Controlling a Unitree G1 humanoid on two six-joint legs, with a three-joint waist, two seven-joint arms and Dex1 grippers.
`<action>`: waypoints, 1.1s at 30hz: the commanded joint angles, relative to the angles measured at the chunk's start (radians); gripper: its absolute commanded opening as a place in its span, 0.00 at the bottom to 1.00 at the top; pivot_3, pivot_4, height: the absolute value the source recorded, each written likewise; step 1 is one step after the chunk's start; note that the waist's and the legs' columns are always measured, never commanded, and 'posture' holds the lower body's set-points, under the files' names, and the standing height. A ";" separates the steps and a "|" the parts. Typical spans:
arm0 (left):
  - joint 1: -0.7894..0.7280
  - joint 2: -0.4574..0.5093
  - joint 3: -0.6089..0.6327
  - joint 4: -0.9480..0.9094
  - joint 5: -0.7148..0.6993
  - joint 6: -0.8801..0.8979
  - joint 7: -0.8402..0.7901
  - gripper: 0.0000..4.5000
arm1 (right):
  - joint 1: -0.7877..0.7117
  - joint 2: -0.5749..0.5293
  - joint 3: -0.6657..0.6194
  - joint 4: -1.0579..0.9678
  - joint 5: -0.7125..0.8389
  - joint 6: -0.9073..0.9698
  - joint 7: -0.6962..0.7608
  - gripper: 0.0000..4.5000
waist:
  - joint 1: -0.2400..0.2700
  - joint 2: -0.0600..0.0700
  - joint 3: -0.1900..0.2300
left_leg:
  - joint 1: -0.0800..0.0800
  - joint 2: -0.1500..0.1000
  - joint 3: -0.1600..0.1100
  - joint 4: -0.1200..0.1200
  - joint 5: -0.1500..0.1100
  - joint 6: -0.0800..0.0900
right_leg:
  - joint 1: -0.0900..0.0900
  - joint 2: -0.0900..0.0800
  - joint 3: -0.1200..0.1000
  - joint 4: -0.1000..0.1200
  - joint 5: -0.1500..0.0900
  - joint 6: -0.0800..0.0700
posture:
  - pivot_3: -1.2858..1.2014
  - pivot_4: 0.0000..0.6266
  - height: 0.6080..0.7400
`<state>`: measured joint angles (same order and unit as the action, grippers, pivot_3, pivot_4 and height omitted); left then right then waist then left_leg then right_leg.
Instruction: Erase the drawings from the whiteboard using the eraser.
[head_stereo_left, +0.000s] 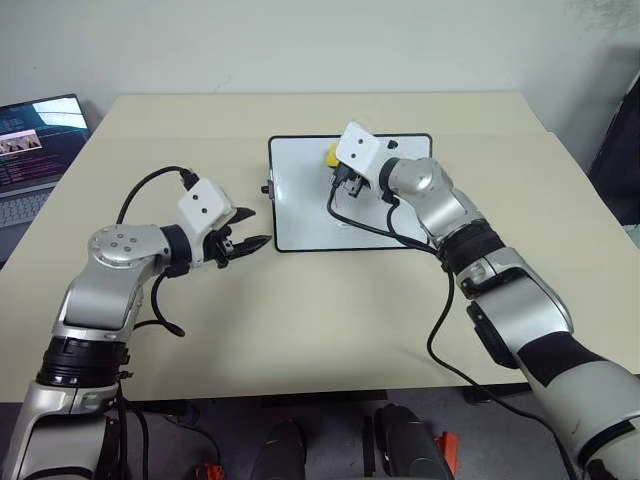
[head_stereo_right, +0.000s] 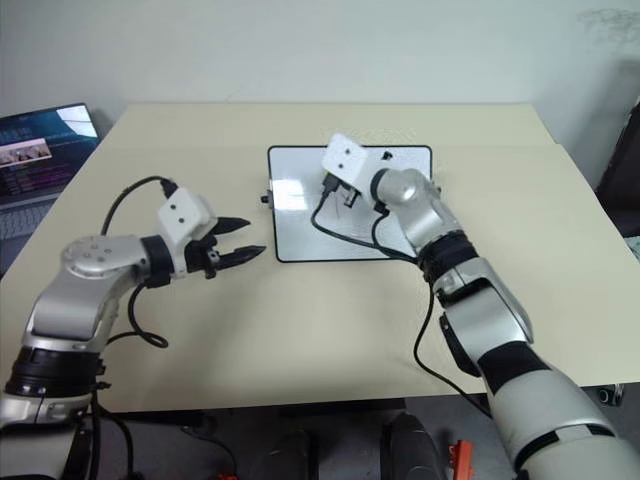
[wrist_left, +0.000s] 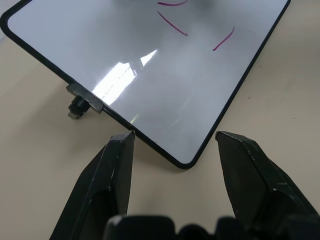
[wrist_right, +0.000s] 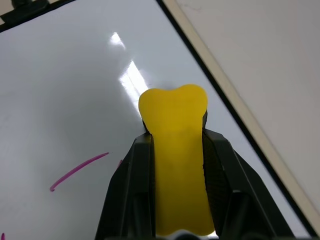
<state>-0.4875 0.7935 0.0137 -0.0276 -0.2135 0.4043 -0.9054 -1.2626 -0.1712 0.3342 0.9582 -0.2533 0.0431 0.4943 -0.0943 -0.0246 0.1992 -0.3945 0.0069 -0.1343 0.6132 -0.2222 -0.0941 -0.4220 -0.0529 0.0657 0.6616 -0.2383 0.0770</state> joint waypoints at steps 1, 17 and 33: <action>-0.009 0.008 0.026 -0.031 -0.005 -0.006 0.007 0.62 | -0.043 0.028 -0.036 0.058 0.032 -0.022 0.054 0.21 | -0.004 0.000 0.000 | 0.000 0.000 0.000 0.000 0.000 0.000 | 0.000 0.000 0.000 0.000 0.000 0.000 | 0.52 0.24 1.00; -0.021 0.016 0.040 -0.030 -0.012 -0.002 0.009 0.62 | 0.085 0.025 0.015 0.182 -0.041 -0.100 0.163 0.21 | -0.012 -0.002 -0.002 | 0.021 0.000 0.000 0.000 0.000 0.000 | 0.019 0.001 0.001 0.001 -0.003 0.003 | 0.52 0.24 1.00; -0.029 0.010 0.037 -0.026 -0.010 -0.001 0.009 0.62 | 0.004 0.023 -0.059 0.193 -0.009 -0.107 0.013 0.21 | -0.014 -0.002 -0.002 | 0.032 0.002 0.000 0.000 0.002 0.003 | 0.029 0.004 0.003 0.002 -0.003 0.001 | 0.52 0.24 1.00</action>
<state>-0.4986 0.7937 0.0271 -0.0294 -0.2190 0.4083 -0.9038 -1.2109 -0.1252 0.3214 1.1295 -0.2680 -0.0754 0.5922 -0.1081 -0.0265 0.1976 -0.3623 0.0091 -0.1345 0.6129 -0.2205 -0.0912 -0.3932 -0.0488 0.0686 0.6631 -0.2412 0.0777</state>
